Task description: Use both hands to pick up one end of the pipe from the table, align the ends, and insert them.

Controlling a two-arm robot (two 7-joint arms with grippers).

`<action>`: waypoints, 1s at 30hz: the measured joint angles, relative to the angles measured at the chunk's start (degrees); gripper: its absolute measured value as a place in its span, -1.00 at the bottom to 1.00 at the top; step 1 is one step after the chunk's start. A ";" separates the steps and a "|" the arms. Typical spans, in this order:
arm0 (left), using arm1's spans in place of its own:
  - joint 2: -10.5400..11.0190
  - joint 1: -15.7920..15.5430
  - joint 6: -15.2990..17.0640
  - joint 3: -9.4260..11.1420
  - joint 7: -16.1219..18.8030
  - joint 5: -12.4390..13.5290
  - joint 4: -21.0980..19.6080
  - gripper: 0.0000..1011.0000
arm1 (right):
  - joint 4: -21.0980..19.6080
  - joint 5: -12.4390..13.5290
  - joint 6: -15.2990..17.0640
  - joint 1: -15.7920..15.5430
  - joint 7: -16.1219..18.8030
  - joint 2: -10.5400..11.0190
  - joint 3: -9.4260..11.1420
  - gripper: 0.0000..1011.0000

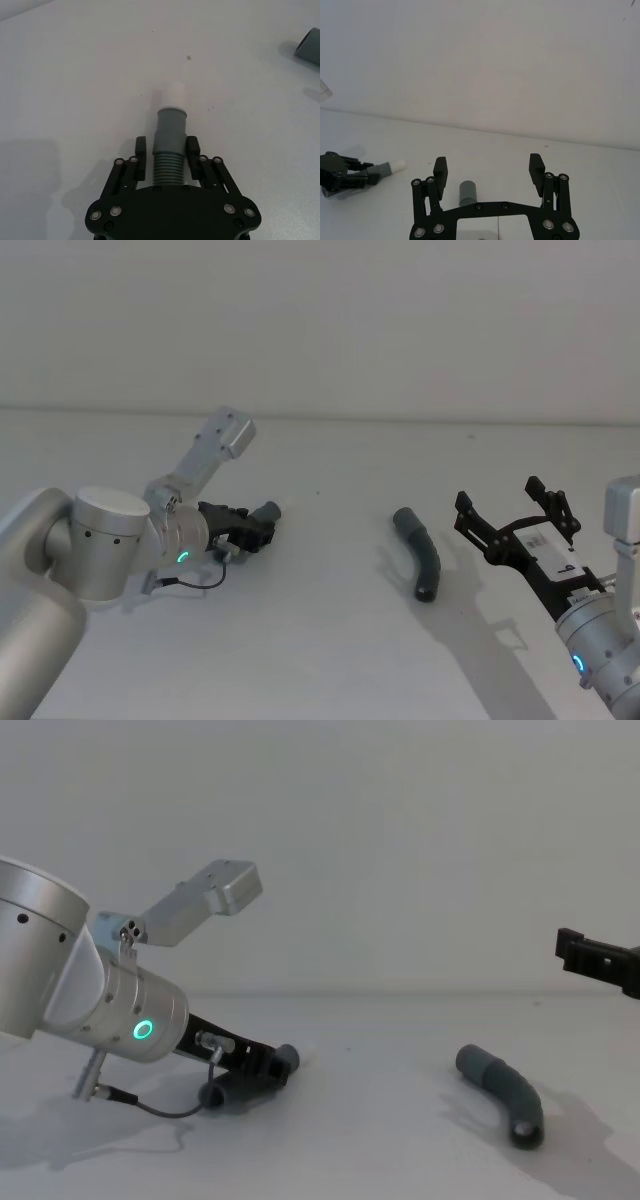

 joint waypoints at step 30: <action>-0.14 -0.08 0.00 -0.01 0.07 0.08 0.27 -0.30 | -0.39 -0.20 4.15 0.74 1.18 0.68 -0.67 0.98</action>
